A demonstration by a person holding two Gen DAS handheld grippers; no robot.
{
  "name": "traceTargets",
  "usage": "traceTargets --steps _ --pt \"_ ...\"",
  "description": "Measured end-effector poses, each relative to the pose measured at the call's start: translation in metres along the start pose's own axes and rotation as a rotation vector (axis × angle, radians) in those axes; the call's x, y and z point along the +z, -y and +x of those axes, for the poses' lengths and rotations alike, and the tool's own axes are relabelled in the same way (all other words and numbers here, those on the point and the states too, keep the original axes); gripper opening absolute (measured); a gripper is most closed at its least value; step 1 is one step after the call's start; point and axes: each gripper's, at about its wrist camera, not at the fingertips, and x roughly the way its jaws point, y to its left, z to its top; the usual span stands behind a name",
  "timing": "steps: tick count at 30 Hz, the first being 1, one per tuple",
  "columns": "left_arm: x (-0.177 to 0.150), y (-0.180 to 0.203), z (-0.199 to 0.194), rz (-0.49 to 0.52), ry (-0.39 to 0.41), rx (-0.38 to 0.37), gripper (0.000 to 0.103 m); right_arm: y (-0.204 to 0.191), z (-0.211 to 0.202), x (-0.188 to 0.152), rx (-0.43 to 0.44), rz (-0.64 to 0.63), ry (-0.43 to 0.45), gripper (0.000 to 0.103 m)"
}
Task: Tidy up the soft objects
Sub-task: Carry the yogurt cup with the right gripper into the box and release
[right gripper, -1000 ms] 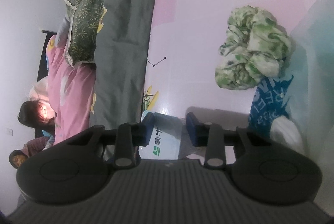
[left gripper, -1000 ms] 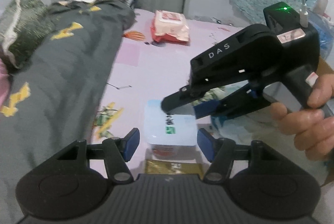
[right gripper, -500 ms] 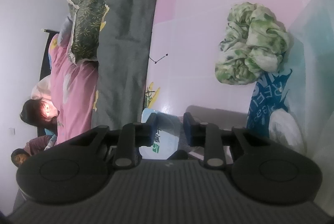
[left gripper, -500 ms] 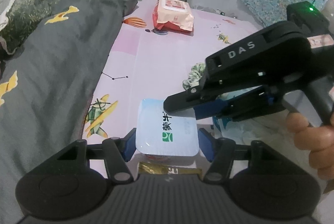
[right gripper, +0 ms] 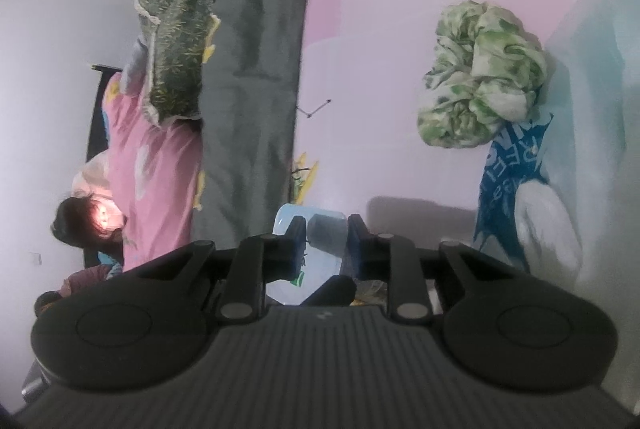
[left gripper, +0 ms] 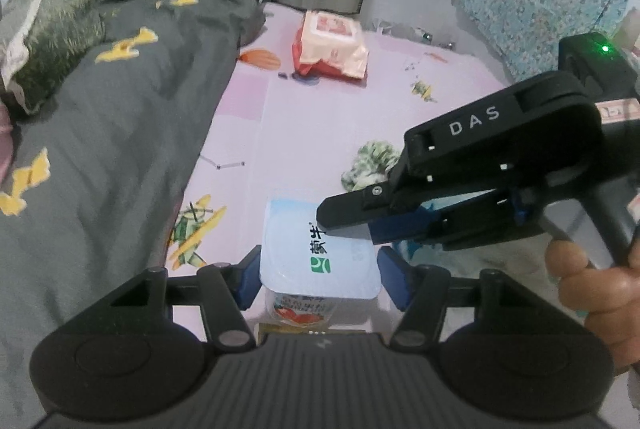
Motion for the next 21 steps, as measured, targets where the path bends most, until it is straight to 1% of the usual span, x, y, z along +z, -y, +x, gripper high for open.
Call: traceTargets --steps 5,8,10,13,15,18,21 --pt "0.010 0.019 -0.027 0.018 0.048 -0.019 0.060 -0.010 -0.031 -0.008 0.046 -0.018 0.032 0.022" --pt "0.017 0.040 -0.045 0.053 0.083 -0.052 0.060 -0.013 -0.064 -0.014 0.076 -0.023 0.069 0.022" --pt "0.023 0.060 -0.055 0.083 0.108 -0.084 0.060 -0.013 -0.092 -0.019 0.092 -0.029 0.108 0.022" --pt "0.030 0.095 -0.068 0.132 0.135 -0.148 0.060 -0.008 -0.144 -0.031 0.101 -0.028 0.186 0.022" --pt "0.033 0.121 -0.073 0.172 0.143 -0.203 0.060 -0.002 -0.181 -0.041 0.094 -0.023 0.245 0.022" --pt "0.034 0.164 -0.074 0.236 0.136 -0.287 0.060 0.018 -0.237 -0.060 0.075 -0.003 0.336 0.022" --pt "0.031 0.212 -0.067 0.302 0.100 -0.359 0.060 0.043 -0.285 -0.080 0.037 0.032 0.415 0.022"
